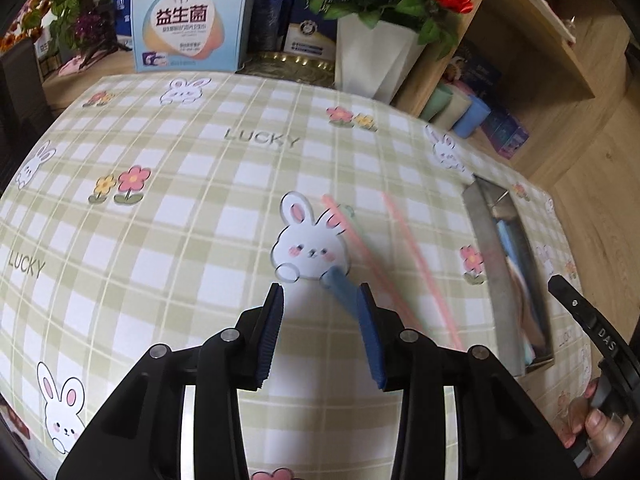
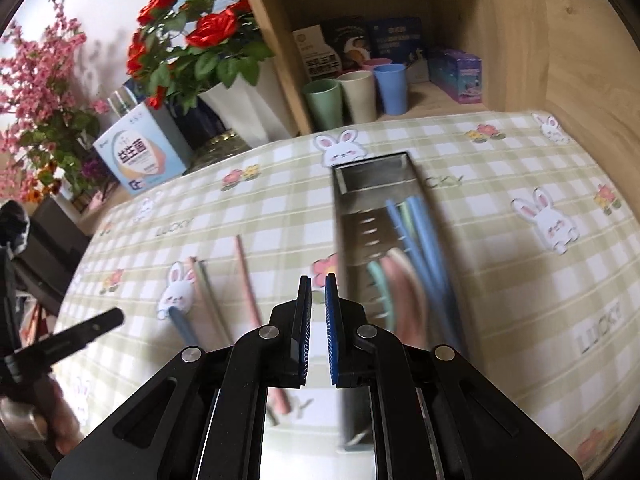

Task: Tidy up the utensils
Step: 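Move the left tool to the blue spoon and close on its handle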

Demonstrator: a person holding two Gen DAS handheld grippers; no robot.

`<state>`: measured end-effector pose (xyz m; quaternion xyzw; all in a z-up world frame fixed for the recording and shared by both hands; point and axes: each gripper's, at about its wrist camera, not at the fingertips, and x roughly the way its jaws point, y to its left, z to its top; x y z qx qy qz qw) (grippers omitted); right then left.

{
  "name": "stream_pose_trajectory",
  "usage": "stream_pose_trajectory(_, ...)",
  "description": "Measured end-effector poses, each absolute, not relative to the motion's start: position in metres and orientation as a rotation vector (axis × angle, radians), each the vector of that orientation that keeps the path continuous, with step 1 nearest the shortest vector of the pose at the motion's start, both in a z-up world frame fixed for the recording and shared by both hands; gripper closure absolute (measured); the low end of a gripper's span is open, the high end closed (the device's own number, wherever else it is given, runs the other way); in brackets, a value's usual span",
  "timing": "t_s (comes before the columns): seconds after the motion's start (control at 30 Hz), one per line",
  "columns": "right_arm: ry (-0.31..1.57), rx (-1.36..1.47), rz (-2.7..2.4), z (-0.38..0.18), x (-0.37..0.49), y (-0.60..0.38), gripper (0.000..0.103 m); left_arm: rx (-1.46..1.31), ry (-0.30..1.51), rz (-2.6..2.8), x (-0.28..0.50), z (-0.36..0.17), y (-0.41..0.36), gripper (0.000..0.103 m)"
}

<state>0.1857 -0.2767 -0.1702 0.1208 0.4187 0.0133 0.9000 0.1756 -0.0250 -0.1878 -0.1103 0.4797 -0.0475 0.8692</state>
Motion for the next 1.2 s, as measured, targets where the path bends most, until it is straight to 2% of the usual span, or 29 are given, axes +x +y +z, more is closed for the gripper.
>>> stream_pose_trajectory(0.2, 0.880, 0.205, 0.042, -0.179, 0.181, -0.266, 0.095, -0.257, 1.057, -0.109, 0.176, -0.207, -0.023, 0.066)
stream_pose_trajectory(0.47, 0.855, 0.256, 0.011, -0.178, 0.178, -0.291, 0.095, -0.214, 1.116, -0.176, 0.177, -0.221, -0.067, 0.066)
stream_pose_trajectory(0.73, 0.847, 0.306, 0.003, -0.183, 0.175, -0.308, 0.095, -0.268, 1.171, -0.117, 0.190, -0.239, -0.068, 0.066)
stream_pose_trajectory(1.2, 0.849, 0.348, 0.012, -0.191, 0.176, -0.316, 0.095, -0.145, 1.143, -0.119, 0.191, -0.240, -0.101, 0.066)
